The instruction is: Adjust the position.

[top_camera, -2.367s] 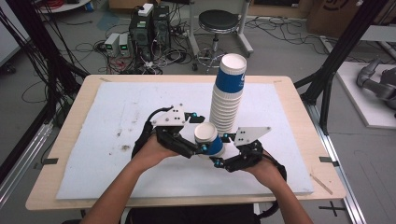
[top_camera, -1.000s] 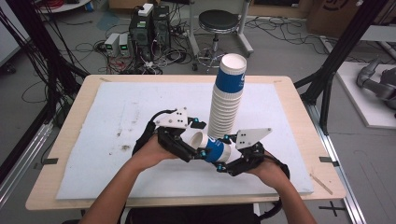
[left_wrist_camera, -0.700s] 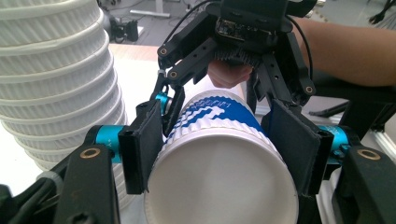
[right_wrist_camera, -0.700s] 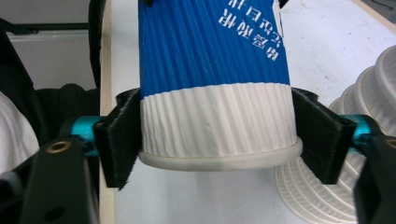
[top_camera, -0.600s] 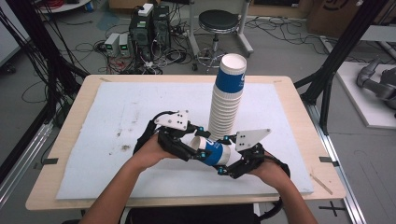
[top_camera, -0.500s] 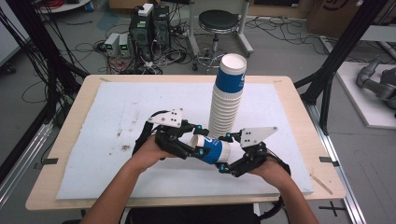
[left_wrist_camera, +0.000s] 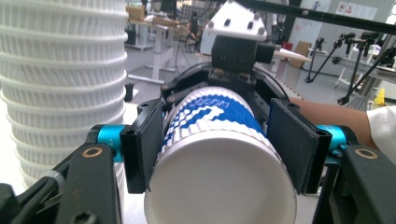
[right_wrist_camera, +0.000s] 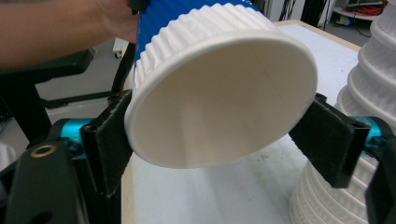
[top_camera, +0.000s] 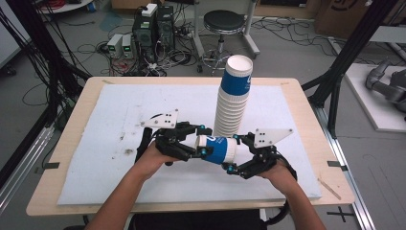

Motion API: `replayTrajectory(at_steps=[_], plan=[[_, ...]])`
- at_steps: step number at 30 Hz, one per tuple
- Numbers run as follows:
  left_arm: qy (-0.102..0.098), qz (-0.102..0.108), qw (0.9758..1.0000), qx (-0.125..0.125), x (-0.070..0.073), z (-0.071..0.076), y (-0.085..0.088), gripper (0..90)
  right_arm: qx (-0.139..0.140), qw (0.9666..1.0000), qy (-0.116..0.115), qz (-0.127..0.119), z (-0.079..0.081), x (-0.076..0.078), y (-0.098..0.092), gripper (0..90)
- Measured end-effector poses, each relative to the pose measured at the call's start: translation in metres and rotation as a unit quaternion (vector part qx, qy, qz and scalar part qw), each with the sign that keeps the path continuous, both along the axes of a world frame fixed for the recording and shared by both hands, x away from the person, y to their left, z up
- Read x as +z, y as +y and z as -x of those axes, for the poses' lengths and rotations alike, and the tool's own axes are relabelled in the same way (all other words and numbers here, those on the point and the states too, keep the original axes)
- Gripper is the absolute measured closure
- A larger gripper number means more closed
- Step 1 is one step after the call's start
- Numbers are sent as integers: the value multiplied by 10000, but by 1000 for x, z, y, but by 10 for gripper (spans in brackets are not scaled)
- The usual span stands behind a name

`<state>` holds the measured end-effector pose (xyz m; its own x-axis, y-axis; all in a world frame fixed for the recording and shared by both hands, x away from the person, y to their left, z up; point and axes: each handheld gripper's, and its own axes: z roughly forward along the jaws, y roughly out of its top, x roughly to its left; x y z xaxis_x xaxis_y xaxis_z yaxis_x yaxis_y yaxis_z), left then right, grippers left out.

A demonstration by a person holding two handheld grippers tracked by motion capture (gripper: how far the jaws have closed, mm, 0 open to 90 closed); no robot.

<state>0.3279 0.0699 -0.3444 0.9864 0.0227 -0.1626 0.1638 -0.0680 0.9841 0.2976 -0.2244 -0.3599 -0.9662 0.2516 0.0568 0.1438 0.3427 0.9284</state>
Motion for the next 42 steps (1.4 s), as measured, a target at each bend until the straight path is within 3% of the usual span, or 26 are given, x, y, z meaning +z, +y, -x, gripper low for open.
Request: replayTrajectory(at_steps=[2,3,4,5,6,7,9,10,13,15,18,20,22,24,25,26,28,30,32,35,39,42], plan=[[-7,-138,9999,15,0,1,-1,364,34,9999,-33,102,0,1,-1,204],[-82,-390,9992,42,0,3,-3,351,76,9995,-115,290,0,2,0,223],[-82,-390,9992,42,0,3,-3,320,76,9995,-115,290,0,2,0,223],[-99,-552,9984,69,0,4,-5,264,122,9990,-181,379,1,3,0,235],[-102,-731,9972,129,0,5,-7,264,122,9990,-181,379,1,3,0,235],[-111,-859,9961,145,0,6,-8,232,131,9982,-222,547,1,4,1,242],[-197,-1147,9932,56,-2,7,-11,232,174,9977,-231,612,2,4,2,250],[-197,-1147,9932,56,-2,7,-11,230,180,9976,-223,630,2,4,2,251],[-288,-1434,9892,30,-4,7,-13,227,187,9969,-229,728,1,5,2,253],[-373,-1555,9870,-154,-6,7,-14,278,202,9952,-271,913,2,8,2,252],[-460,-1558,9864,-253,-7,7,-13,292,222,9946,-294,969,4,9,2,249],[-422,-1395,9890,-246,-8,7,-11,291,240,9955,-297,862,4,10,1,229],[-390,-1121,9928,-170,-10,6,-7,290,140,9978,-326,567,4,10,-1,206],[-295,-833,9961,-68,-14,5,-3,290,-19,9998,-154,144,3,11,-4,181],[-219,-663,9976,-7,-16,4,-1,291,-203,9995,4,-247,2,13,-10,181],[-198,-494,9986,60,-18,3,2,291,-203,9995,4,-247,2,13,-10,181],[-138,-167,9997,111,-21,3,6,291,-344,9980,69,-523,0,15,-14,179],[-137,-28,9999,50,-21,3,7,290,-323,9979,74,-558,1,15,-14,151],[-162,-50,9999,-24,-22,4,5,289,-226,9979,152,-593,1,13,-10,145],[-224,-259,9994,-98,-23,6,2,287,-28,9984,232,-512,-1,9,-4,169],[-329,-600,9975,-153,-23,10,0,298,186,9996,58,-194,2,12,-4,255],[-396,-759,9963,-85,-22,12,-2,295,211,9997,39,-86,2,13,-3,262]])
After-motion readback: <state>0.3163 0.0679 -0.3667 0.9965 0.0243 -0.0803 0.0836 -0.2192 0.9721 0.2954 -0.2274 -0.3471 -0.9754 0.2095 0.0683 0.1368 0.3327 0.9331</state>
